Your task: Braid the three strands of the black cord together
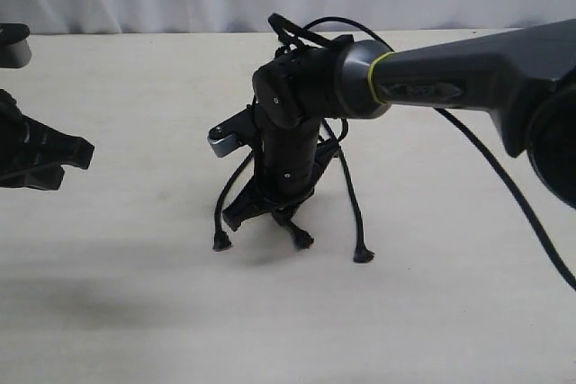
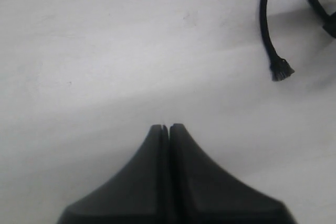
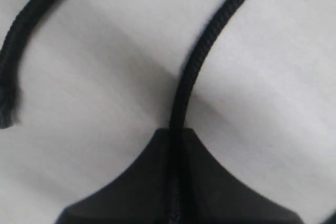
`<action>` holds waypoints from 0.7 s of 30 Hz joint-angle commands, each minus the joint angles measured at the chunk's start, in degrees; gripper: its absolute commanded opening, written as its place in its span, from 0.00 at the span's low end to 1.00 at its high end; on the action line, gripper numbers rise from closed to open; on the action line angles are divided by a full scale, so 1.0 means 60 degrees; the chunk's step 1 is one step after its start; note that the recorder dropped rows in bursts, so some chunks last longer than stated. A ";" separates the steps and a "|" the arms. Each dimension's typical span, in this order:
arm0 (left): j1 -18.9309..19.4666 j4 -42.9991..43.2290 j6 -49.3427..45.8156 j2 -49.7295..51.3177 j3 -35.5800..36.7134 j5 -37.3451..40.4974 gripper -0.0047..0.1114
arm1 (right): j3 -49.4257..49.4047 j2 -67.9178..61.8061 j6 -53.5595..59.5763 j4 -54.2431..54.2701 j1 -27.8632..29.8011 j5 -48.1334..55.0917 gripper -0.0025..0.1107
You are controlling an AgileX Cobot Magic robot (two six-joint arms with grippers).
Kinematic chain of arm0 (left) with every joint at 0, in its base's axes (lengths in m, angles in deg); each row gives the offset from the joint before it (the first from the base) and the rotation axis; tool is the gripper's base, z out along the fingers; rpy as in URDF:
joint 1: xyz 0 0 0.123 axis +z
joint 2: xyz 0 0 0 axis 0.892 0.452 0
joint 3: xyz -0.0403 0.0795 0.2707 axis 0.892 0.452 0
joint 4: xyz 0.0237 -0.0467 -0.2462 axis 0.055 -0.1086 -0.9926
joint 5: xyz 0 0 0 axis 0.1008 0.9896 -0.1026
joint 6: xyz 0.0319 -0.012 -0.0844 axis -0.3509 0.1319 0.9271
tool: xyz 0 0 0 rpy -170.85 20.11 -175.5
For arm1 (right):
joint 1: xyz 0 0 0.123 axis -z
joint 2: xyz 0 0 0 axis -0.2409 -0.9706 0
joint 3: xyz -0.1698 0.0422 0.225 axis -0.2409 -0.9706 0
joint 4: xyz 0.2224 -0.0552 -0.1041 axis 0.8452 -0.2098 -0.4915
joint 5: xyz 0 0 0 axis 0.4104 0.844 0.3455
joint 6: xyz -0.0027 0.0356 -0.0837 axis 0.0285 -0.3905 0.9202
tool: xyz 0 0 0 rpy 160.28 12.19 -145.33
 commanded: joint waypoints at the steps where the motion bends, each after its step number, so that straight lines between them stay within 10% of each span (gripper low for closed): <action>1: -0.0095 -0.0086 -0.0060 -0.0008 -0.0048 -0.0072 0.04 | 0.0599 0.0655 0.0045 -0.0869 0.0128 0.0524 0.06; 21: -0.0095 -0.0075 -0.0058 -0.0008 -0.0048 0.0083 0.04 | -0.0244 0.1197 0.0564 -0.0451 0.3862 0.0947 0.06</action>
